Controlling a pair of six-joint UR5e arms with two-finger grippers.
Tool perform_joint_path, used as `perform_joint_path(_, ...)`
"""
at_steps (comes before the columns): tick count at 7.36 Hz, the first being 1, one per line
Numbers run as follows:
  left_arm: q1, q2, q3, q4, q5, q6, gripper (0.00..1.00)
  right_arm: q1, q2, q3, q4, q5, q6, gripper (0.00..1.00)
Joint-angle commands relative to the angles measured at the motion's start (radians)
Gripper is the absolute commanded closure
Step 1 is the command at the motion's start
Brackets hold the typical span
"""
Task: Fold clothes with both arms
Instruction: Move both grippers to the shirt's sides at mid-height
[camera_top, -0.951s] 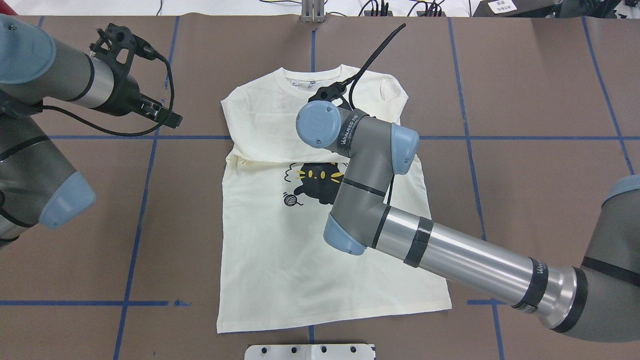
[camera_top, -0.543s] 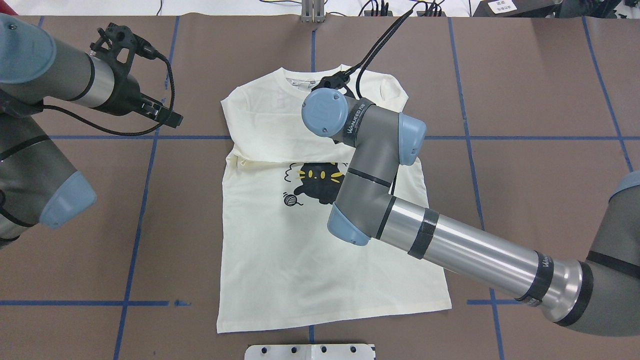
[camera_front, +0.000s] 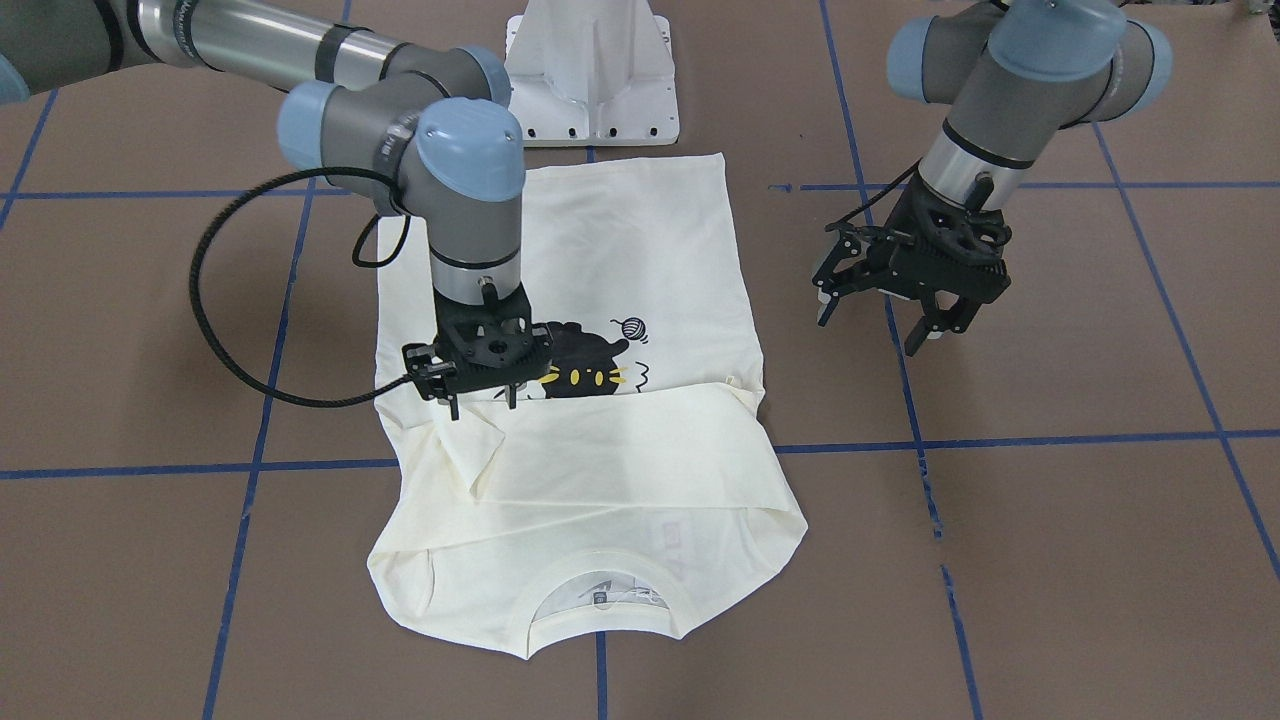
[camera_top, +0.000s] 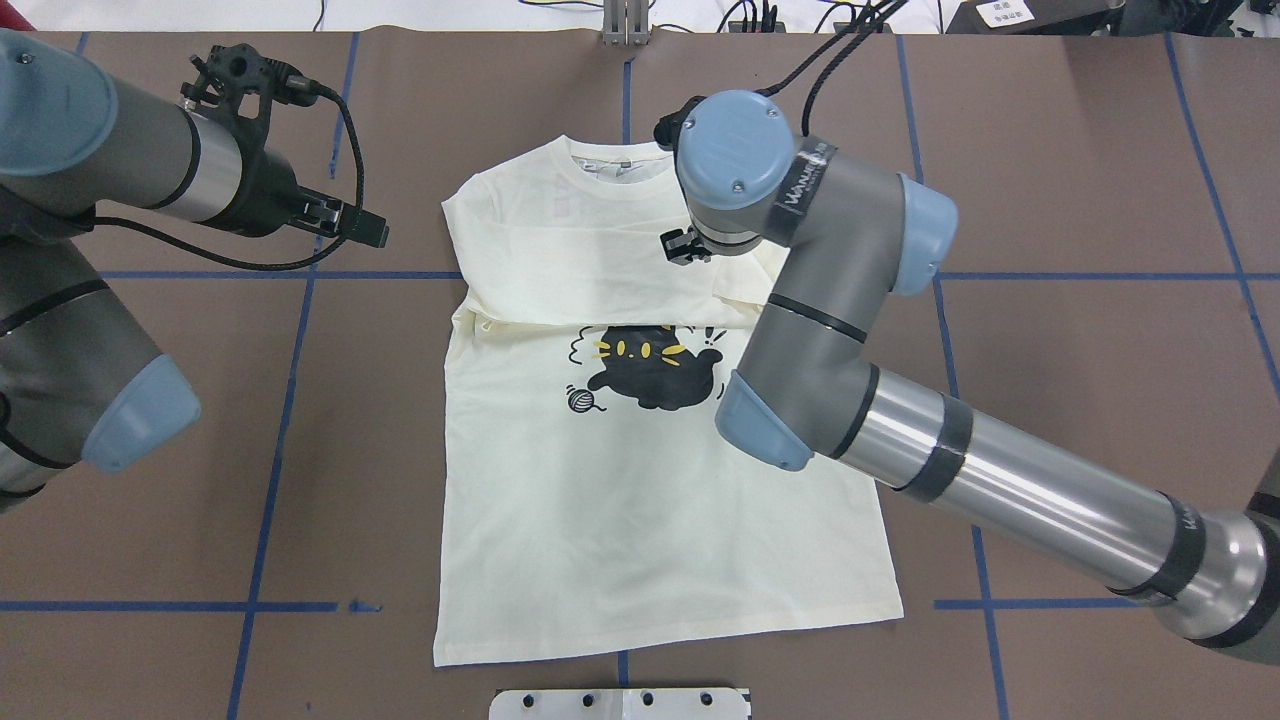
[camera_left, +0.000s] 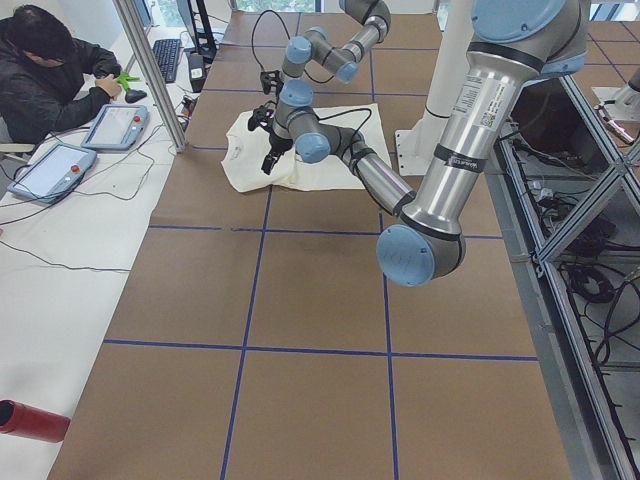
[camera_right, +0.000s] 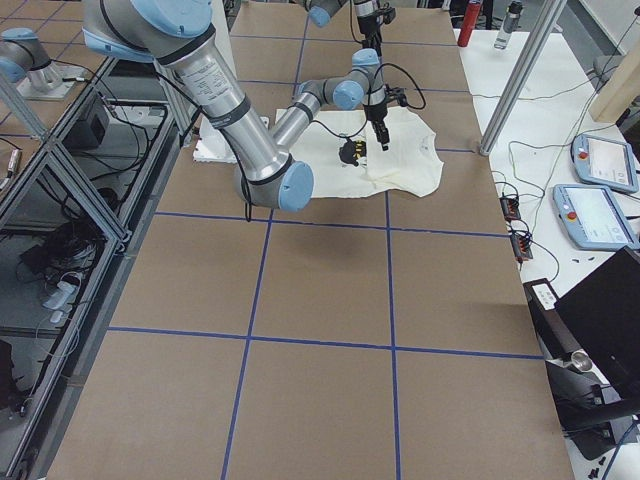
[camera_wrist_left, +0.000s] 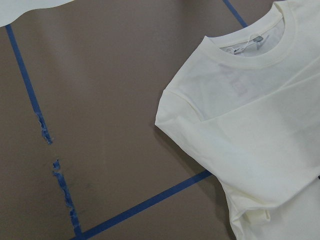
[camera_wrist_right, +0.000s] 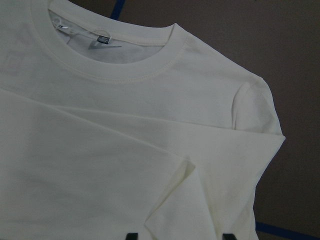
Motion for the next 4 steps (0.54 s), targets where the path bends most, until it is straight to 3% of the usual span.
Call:
perform_joint_path(1, 0.075, 0.015, -0.084, -0.004, 0.028, -0.214, 0.00, 0.004, -0.199, 0.304, -0.001, 0.068, 0.176, 0.00)
perform_joint_path(3, 0.189, 0.037, -0.179, -0.002, 0.121, -0.414, 0.00, -0.039, -0.312, 0.496, 0.005, 0.068, 0.485, 0.00)
perform_joint_path(4, 0.273, 0.067, -0.231, -0.001, 0.194, -0.503, 0.00, -0.082, -0.384, 0.562, 0.072, 0.059, 0.576, 0.00)
